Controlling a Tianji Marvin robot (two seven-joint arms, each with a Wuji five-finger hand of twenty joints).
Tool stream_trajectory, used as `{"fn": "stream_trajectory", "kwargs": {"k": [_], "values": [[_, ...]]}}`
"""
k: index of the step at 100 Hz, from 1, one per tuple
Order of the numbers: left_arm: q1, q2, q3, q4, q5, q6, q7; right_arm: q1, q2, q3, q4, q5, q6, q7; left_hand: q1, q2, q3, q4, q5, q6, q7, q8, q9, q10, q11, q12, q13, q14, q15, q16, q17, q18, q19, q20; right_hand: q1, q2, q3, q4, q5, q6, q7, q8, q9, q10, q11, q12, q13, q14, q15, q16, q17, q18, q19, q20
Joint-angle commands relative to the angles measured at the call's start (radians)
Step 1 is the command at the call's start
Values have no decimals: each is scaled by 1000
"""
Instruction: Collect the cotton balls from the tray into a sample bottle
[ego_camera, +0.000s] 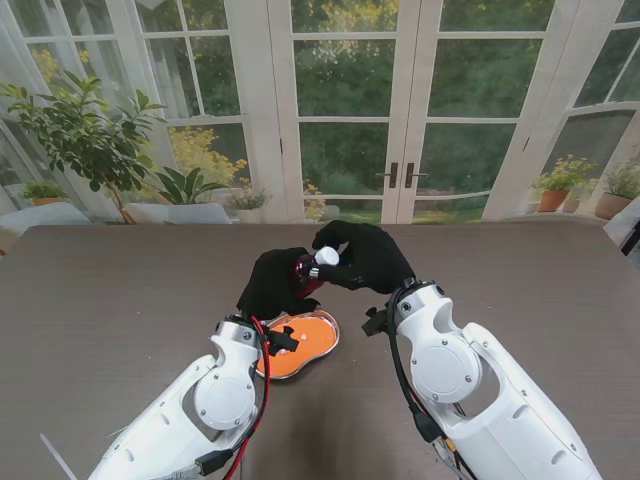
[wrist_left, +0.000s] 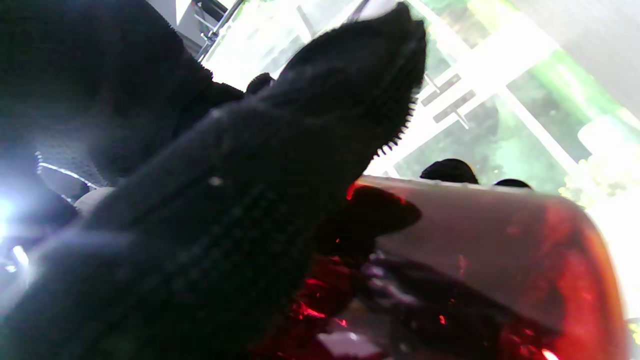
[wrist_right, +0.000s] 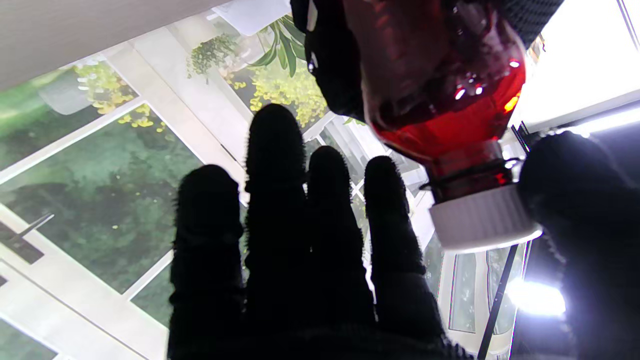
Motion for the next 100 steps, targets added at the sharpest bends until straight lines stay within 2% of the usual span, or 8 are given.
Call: {"fn": "stream_trajectory", "kwargs": {"k": [1,15,29,39,54,73,84,100], "values": [[14,7,-6,-16,2,-6,-23,-2,-1,8,-6,4,-4,4,99,1066,65,28,77,-42,427,98,48,52,152,88,111,15,490,119,102,-18,580,107,-12,88,37,81,-43,11,-22,14,-40,-4,-10,-10,-31,18,-20,-17,-31,38,-21,-17],[33,15,-20,-32,11,-7,-34,-2,4,25,-16,12,-15,25,97,1063,69,29,80,-40,424,97,52,52,148,86,115,17,486,116,106,-17,580,103,-83,165,-71,86,-123,10,-75,-1,-115,-8,-30,-31,-113,36,-57,-37,-97,40,-60,-18],[58,24,-38,-53,8,5,-60,-1,9,43,-24,-27,-36,23,92,1054,83,31,85,-49,420,95,63,49,144,81,130,20,482,110,126,-10,588,95,-110,207,-138,89,-121,-13,-83,-6,-129,-9,-32,-38,-134,47,-60,-43,-108,45,-65,-8],[77,32,-51,-65,-2,14,-84,-1,19,56,-28,-111,-63,17,88,1048,92,32,88,-49,414,92,69,47,140,77,135,22,479,104,131,-4,589,84,-113,205,-140,90,-64,-46,-57,7,-81,-18,2,-23,-91,26,-29,-38,-54,31,-25,6],[106,41,-71,-81,-3,24,-105,-5,31,62,-30,-187,-97,19,85,1047,96,31,89,-50,408,90,71,46,136,73,136,23,474,98,133,1,590,74,-108,171,-98,85,52,-83,-18,33,12,-26,44,9,10,0,43,-19,44,16,74,33],[140,50,-94,-99,8,37,-121,-11,40,52,-31,-204,-140,45,85,1047,96,31,90,-49,396,85,69,45,130,69,132,26,464,93,125,3,585,64,-109,175,-107,86,120,-99,-19,42,91,-37,56,30,88,-18,91,1,108,8,136,47],[148,53,-102,-96,15,39,-123,-9,46,40,-37,-216,-144,67,86,1048,94,31,91,-51,395,85,68,45,129,68,131,27,463,93,123,4,584,62,-104,171,-112,88,126,-96,-42,38,97,-39,47,39,103,-25,105,12,120,1,155,52],[151,54,-108,-94,15,40,-125,10,47,12,-23,-254,-142,58,85,1049,93,30,91,-52,393,85,68,45,127,68,129,28,460,92,121,6,582,60,-94,125,-80,84,126,-75,-68,34,100,-46,56,59,121,-38,141,34,134,-6,184,61]]}}
